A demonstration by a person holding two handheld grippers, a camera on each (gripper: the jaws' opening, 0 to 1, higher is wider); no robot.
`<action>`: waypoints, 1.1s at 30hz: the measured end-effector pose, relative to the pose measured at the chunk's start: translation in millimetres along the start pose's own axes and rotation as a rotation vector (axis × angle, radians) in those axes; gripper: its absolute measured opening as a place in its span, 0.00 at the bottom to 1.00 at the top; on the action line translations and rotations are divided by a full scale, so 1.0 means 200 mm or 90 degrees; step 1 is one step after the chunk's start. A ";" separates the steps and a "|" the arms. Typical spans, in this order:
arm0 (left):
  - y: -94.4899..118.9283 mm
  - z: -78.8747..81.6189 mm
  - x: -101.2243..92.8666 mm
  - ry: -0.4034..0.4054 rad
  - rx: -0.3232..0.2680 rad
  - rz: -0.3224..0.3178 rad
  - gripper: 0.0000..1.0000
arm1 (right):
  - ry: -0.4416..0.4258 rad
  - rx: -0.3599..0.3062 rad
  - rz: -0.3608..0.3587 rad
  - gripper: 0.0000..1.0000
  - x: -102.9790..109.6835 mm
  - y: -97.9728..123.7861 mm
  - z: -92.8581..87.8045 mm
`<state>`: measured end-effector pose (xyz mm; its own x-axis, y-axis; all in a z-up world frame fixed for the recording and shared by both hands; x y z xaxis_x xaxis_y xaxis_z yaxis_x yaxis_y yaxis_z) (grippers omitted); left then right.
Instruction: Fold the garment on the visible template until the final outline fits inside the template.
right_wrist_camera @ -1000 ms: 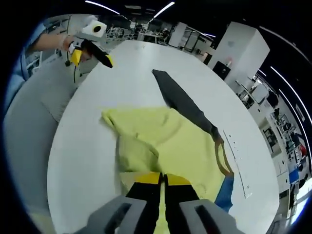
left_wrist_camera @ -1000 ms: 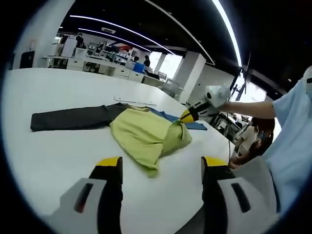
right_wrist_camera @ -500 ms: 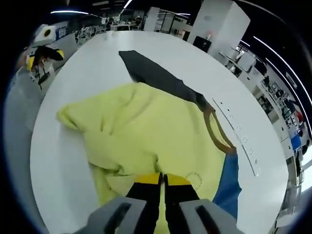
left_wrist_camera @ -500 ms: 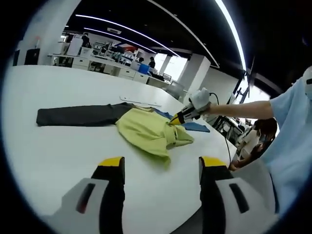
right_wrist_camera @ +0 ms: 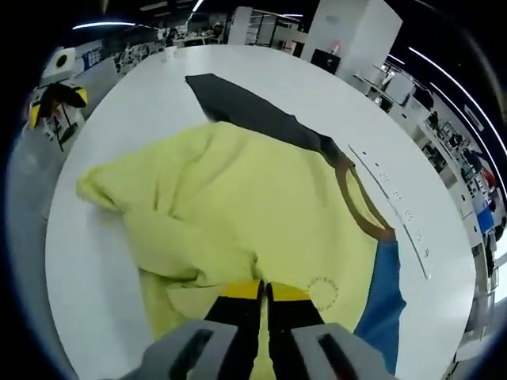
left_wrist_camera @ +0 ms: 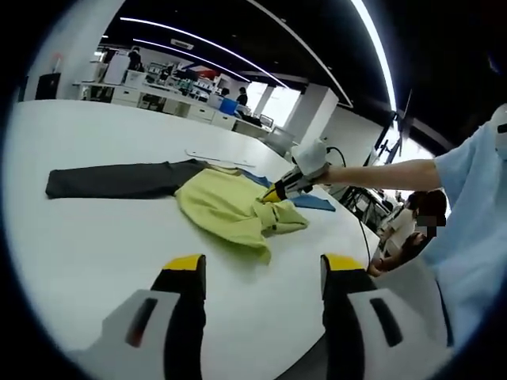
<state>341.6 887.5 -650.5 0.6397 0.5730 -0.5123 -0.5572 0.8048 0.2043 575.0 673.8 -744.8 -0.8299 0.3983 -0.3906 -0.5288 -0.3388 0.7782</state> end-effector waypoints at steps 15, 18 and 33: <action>-0.07 -0.03 -0.01 0.009 0.011 -0.014 0.55 | -0.131 -0.081 -0.005 0.19 -0.02 0.14 0.03; -0.09 -0.05 -0.02 0.009 0.017 -0.021 0.54 | -0.131 -0.097 -0.009 0.21 0.00 0.20 0.01; -0.22 -0.13 -0.02 0.013 0.064 -0.054 0.53 | -0.135 -0.143 -0.024 0.19 0.19 0.38 -0.03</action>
<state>349.9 844.9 -678.7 0.6709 0.4996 -0.5480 -0.4451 0.8624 0.2413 502.7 657.5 -702.8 -0.7655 0.5757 -0.2872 -0.6044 -0.4905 0.6278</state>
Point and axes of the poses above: the point that each gripper's makers call its tool centre point, and the gripper's own axes: y roughly backward along the fingers, x roughly to its left, z roughly out of its top, the point moved 2 cm from there along y, roughly backward along the fingers, and after that the axes turned 15 degrees about -z, right-handed, at the moved point
